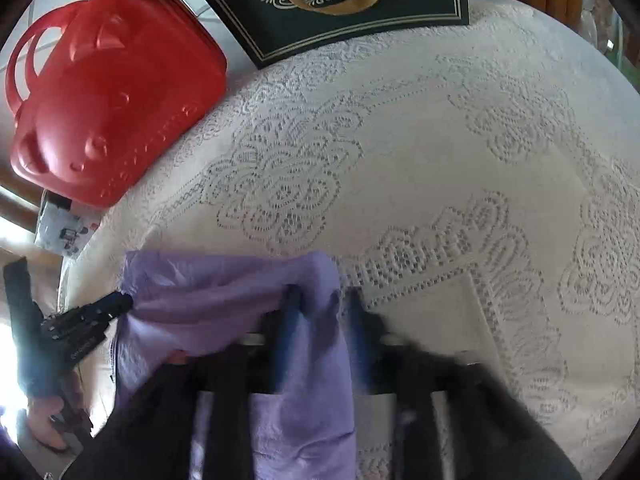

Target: Fold clothes

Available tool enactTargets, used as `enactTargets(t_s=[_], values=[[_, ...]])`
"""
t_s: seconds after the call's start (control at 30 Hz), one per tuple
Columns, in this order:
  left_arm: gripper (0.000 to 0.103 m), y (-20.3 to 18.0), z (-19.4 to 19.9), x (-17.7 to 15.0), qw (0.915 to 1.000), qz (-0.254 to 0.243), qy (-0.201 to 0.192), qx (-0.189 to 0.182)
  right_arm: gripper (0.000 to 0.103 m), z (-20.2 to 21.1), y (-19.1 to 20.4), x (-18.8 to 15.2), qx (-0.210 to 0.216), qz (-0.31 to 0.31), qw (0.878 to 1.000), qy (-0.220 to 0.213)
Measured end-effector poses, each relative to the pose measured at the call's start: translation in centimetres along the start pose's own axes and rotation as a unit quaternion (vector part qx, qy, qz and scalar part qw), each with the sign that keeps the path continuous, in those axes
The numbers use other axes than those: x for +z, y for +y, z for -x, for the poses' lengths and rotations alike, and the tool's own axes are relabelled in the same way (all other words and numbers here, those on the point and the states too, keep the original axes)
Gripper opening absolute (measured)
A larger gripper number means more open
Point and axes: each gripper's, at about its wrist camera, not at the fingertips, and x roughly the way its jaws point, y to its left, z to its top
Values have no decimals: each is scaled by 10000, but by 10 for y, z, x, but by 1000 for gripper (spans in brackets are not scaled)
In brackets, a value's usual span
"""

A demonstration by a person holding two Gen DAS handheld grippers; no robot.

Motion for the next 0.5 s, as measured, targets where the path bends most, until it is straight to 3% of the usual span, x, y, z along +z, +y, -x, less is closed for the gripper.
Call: enactTargets(t_s=[0.03,0.07,0.13,0.3,0.5], values=[[40,1,8,-3,10000,11,-34,-89,65,7,1,-4,39,61,9999,-71],[60,3,17,-7,9998,52,-65,-165,68,14,1,-7,79,125,9998,-148],[82,8,38,-19,9992,170,-164,-330,69,34,2,-17,98,226,9991,-343],[83,17,75,-69,9978,410,-188,-490,70,59,-3,-45,161,432,9981,-416],[83,3,51,-114,9981,547,99,-283,70,57,-8,-69,154,533,9983,-164]])
